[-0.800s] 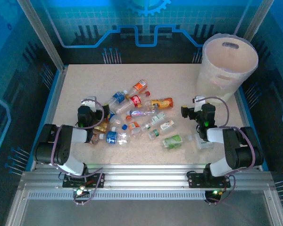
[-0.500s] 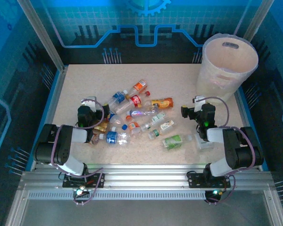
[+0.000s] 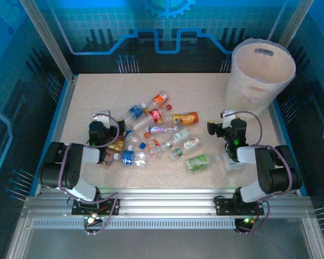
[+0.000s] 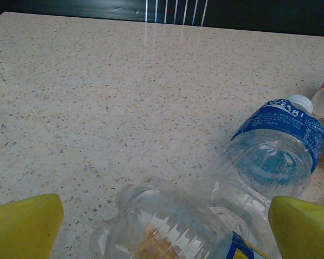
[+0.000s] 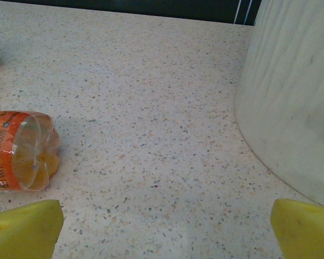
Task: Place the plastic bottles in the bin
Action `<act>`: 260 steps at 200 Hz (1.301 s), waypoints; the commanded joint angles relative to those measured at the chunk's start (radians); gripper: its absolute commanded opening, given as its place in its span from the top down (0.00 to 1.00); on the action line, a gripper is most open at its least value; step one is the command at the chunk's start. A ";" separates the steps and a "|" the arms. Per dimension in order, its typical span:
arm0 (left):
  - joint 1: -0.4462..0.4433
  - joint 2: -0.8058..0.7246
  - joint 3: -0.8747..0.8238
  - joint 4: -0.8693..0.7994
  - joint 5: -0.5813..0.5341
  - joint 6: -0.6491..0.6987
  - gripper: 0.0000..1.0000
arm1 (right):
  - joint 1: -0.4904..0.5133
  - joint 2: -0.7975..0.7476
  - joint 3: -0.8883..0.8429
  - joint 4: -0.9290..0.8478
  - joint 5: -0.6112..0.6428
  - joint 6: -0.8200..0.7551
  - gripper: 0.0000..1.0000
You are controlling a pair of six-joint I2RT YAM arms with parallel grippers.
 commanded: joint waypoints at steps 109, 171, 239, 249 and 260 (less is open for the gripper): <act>0.007 -0.237 0.002 -0.166 0.009 0.014 0.01 | 0.012 -0.235 0.151 -0.436 0.034 -0.009 0.00; 0.007 -0.379 0.081 -0.237 0.031 -0.052 0.01 | 0.123 -0.406 0.522 -1.036 0.231 0.031 0.00; -0.019 -0.416 0.200 -0.409 0.071 -0.131 0.01 | 0.345 -0.144 1.137 -1.596 0.647 0.089 0.00; -0.025 -0.421 0.208 -0.427 0.069 -0.129 0.01 | 0.375 -0.088 1.237 -1.685 0.720 0.115 0.00; -0.030 -0.427 0.211 -0.435 0.071 -0.132 0.01 | 0.395 -0.034 1.346 -1.763 0.787 0.131 0.00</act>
